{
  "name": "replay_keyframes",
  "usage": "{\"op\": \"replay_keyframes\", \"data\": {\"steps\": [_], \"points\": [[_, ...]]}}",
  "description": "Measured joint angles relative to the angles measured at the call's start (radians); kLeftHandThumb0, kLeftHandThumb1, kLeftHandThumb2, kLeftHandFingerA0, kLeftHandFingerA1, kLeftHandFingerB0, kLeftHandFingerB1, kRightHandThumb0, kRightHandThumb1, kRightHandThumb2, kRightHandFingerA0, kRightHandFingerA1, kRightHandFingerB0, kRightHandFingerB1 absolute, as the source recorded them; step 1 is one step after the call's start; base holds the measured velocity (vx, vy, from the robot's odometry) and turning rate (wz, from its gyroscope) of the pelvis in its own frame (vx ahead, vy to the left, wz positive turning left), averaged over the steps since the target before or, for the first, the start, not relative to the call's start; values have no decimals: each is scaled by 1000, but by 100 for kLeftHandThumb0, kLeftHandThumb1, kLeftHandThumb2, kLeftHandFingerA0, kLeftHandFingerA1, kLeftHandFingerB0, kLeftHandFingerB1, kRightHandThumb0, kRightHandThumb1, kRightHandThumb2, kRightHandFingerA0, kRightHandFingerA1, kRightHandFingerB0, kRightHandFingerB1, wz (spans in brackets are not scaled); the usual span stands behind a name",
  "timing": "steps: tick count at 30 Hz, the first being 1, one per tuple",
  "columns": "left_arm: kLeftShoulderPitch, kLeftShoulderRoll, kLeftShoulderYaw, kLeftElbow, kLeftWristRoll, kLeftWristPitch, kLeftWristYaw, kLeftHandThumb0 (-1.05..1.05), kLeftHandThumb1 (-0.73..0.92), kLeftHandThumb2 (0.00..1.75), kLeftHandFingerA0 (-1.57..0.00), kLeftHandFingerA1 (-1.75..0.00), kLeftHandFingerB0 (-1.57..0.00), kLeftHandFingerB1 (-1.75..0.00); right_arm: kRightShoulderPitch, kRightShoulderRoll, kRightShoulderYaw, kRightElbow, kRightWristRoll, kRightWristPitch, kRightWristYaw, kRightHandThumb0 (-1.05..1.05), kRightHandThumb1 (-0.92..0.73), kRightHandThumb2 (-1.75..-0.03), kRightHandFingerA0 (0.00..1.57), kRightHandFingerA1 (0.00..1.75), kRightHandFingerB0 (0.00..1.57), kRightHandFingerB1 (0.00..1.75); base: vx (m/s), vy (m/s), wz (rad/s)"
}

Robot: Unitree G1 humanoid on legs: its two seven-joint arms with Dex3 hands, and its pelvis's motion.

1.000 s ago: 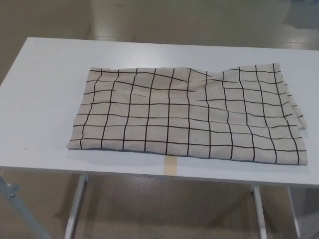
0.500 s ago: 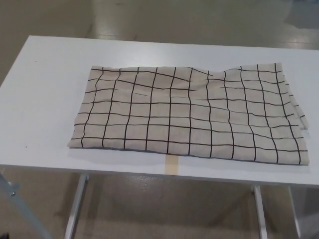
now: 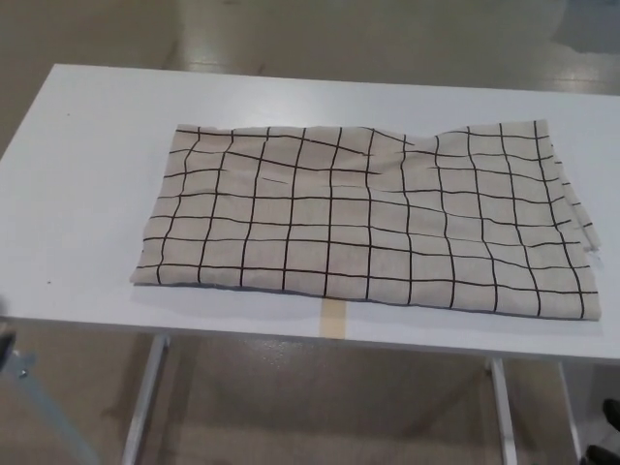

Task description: Use the left hand to fold a white towel with checkered patterns in half.

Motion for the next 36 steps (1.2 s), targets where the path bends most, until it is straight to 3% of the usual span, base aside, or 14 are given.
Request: {"op": "replay_keyframes", "data": {"steps": [4, 5, 6, 7, 15, 19, 27, 30, 36], "points": [[-45, 22, -20, -28, 46, -25, 10, -58, 38, 74, 0, -22, -5, -17, -13, 0, 2, 21, 0, -14, 5, -23, -65, -59, 43, 52, 44, 46, 0, 0, 0], [-60, 32, -29, -33, 62, -31, 13, -61, 38, 77, 0, -14, -4, -21, -15, -1, 3, 28, -1, -18, 6, -24, -65, -59, 44, 52, 44, 46, 0, 0, 0], [-82, 47, -44, -38, 89, -41, 16, -66, 48, 57, 0, -18, -2, -24, -17, -2, 3, 37, -1, -25, 8, -23, -65, -59, 44, 52, 44, 46, 0, 0, 0], [-92, 53, -51, -39, 99, -43, 16, -61, 38, 79, 0, -15, -1, -24, -17, -2, 3, 40, -1, -28, 8, -24, -65, -59, 44, 52, 44, 46, 0, 0, 0], [-217, 140, -156, -16, 213, -53, 16, -64, 38, 80, 0, -11, 0, -22, -19, -4, 10, 54, -10, -45, 9, -23, -65, -59, 44, 52, 43, 45, 0, 0, 0], [-285, 190, -230, 19, 289, -49, 16, -70, 42, 78, 0, 0, 0, -12, -20, -4, 12, 55, -13, -50, 9, -23, -65, -59, 44, 53, 43, 45, 0, 0, 0], [-402, 243, -384, 106, 416, -12, 12, -55, 36, 69, 0, 0, 0, -12, -26, -4, 17, 58, -17, -59, 8, -22, -65, -60, 45, 53, 43, 45, 0, 0, 0], [-444, 250, -444, 146, 465, 5, 12, -35, 24, 58, 0, 0, 0, -12, -27, -4, 18, 59, -18, -65, 8, -22, -65, -60, 44, 53, 43, 45, 0, 0, 0], [-548, 265, -586, 269, 574, 39, 12, -28, 21, 58, 0, -6, 0, -17, -27, -4, 21, 61, -19, -70, 8, -20, -65, -59, 45, 53, 43, 45, 0, 0, 0]]}}
